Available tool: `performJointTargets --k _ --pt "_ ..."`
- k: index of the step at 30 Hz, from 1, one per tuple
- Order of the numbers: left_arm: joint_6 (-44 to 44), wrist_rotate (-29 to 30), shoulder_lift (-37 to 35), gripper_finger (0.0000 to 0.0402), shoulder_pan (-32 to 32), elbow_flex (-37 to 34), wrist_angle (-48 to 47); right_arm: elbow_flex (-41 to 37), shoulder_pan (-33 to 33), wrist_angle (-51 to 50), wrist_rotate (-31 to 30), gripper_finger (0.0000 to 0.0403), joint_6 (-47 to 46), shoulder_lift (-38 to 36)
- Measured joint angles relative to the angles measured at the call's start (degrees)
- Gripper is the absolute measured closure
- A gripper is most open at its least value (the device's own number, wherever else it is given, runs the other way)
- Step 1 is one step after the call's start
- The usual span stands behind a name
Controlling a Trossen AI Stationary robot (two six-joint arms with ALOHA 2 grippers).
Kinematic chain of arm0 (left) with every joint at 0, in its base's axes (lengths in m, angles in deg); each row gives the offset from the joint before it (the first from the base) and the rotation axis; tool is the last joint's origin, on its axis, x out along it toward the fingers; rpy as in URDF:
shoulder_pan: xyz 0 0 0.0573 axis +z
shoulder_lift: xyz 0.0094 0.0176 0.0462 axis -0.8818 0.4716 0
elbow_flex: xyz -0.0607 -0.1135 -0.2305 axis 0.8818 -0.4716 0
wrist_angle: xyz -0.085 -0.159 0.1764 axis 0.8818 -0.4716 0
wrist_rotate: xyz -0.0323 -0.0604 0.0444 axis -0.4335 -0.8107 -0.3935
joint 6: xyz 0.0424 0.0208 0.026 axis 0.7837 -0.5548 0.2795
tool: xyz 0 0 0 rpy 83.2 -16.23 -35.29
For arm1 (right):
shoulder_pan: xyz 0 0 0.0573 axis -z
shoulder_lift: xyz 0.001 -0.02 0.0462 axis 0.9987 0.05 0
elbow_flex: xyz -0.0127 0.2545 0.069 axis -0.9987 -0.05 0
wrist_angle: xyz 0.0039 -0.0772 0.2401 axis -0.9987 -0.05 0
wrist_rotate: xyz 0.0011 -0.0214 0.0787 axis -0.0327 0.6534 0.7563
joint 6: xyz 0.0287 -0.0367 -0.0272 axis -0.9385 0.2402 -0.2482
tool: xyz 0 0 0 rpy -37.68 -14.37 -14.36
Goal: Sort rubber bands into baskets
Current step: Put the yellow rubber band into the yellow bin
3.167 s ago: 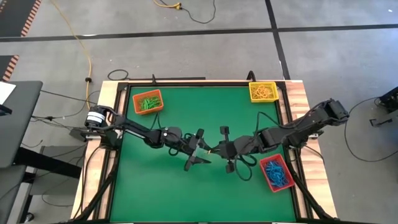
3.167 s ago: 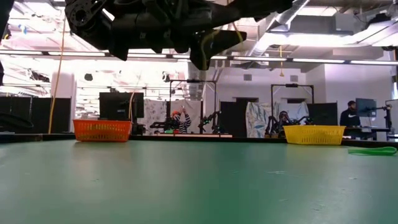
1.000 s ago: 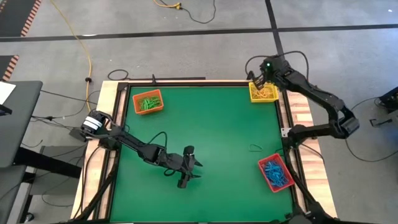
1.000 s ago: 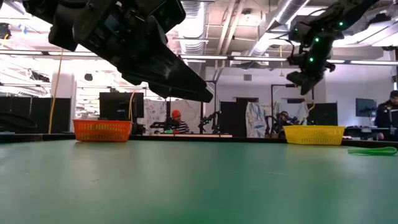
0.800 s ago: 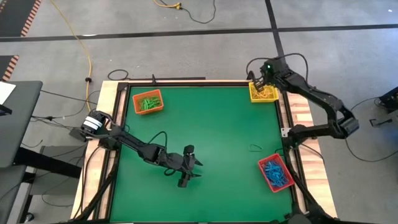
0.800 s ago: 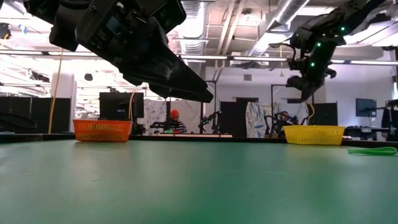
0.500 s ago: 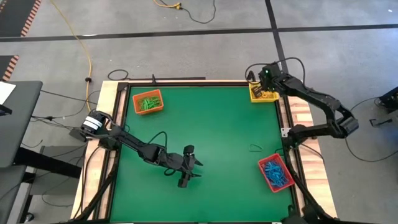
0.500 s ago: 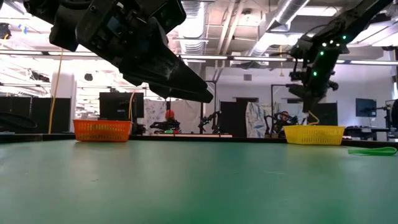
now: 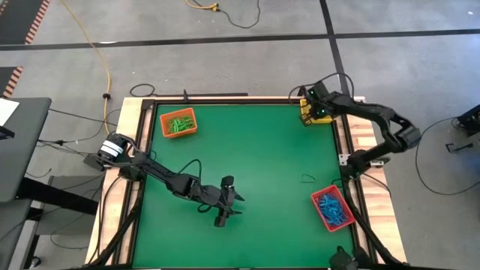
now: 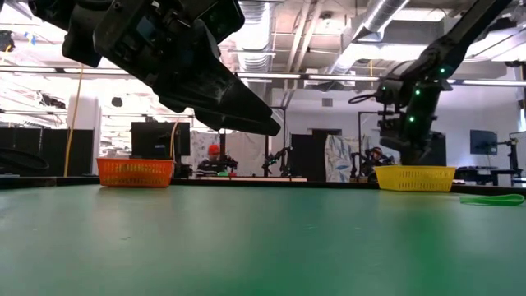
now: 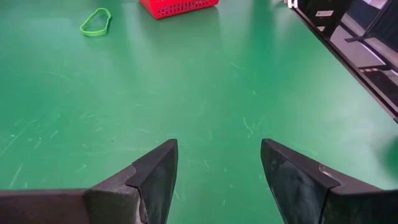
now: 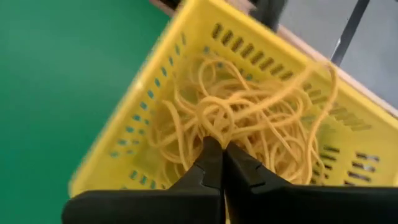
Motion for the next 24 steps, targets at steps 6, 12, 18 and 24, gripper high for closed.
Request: performJointTargets --k 6,12,18,24 --pt "0.9 0.0 0.0 0.0182 0.02 0.0 -0.02 0.05 -0.03 1.23 0.1 0.0337 0.03 -0.79" --pt "1.56 0.0 0.0 0.0182 0.02 0.0 -0.04 0.05 -0.03 0.39 -0.07 0.0271 0.12 -3.23" --pt "2.37 0.0 0.0 0.0182 0.02 0.0 -0.04 0.05 -0.03 -2.33 -0.15 0.0204 -1.27 -6.82" --pt "2.85 0.0 0.0 0.0182 0.02 0.0 -0.04 0.05 -0.25 -4.88 -0.01 0.0176 -1.5 -10.78"
